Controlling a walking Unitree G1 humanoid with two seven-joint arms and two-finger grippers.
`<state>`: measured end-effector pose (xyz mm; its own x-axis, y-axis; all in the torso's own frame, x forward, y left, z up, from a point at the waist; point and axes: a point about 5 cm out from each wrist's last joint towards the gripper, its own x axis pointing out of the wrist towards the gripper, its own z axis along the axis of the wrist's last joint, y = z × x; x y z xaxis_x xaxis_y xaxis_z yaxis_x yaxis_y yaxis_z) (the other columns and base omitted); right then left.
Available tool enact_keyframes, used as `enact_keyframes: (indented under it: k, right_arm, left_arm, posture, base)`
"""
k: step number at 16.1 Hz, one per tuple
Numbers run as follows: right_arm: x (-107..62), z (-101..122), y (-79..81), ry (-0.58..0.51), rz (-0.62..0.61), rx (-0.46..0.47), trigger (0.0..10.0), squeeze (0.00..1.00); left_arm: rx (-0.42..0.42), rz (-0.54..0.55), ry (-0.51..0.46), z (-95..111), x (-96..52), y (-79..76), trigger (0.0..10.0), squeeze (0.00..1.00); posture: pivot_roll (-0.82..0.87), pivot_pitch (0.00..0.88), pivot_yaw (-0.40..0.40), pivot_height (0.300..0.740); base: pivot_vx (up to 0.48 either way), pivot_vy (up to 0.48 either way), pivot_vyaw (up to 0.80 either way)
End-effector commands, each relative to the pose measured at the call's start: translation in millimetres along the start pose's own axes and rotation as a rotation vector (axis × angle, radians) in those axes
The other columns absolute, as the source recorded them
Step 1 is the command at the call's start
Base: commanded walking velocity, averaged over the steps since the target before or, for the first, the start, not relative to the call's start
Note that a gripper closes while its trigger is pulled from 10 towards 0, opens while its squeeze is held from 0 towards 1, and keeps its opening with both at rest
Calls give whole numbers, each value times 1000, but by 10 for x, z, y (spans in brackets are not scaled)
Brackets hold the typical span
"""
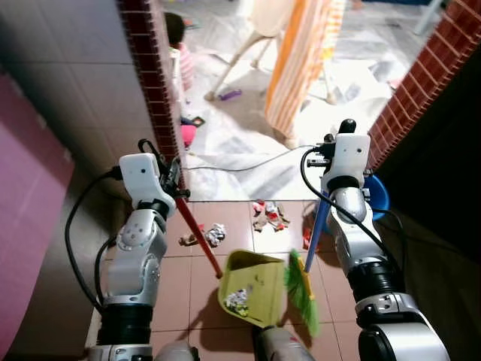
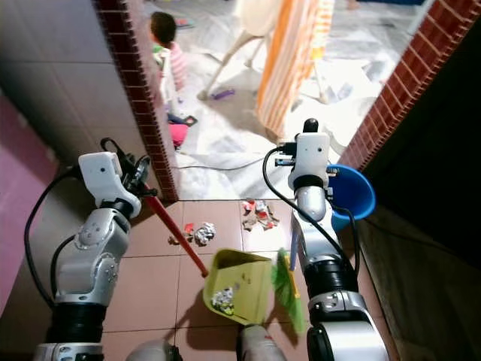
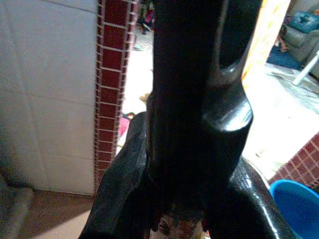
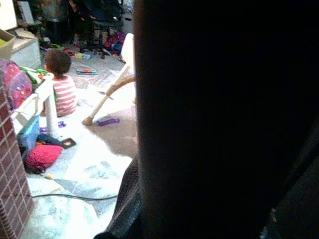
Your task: Sweep floor
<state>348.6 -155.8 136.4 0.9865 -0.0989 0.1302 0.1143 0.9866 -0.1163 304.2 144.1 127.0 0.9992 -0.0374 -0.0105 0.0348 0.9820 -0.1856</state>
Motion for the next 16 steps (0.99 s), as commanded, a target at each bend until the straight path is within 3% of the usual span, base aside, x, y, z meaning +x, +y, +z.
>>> enact_keyframes:
  k: [1, 6, 14, 16]
  right_arm:
    - [35, 53, -34, -17, -18, 3, 10000, 0]
    - [50, 70, -53, -25, -22, 2, 10000, 0]
    - [76, 90, -94, -34, -21, -11, 10000, 0]
    - [80, 89, -98, -35, -23, -13, 10000, 0]
  left_arm:
    - [-8, -39, -61, 151, 27, -78, 10000, 0]
    - [-13, -49, -59, 148, 26, -91, 10000, 0]
    - [-19, -47, -60, 152, 51, -89, 10000, 0]
    - [-17, -42, -68, 181, 64, -77, 10000, 0]
  posture:
    - [20, 78, -1, 740]
    - [19, 72, 2, 740]
    - [13, 66, -3, 740]
    - [15, 58, -1, 740]
  base:
    - [0, -349, -800]
    - [0, -362, -675]
    - [0, -334, 0]
    - [0, 0, 0]
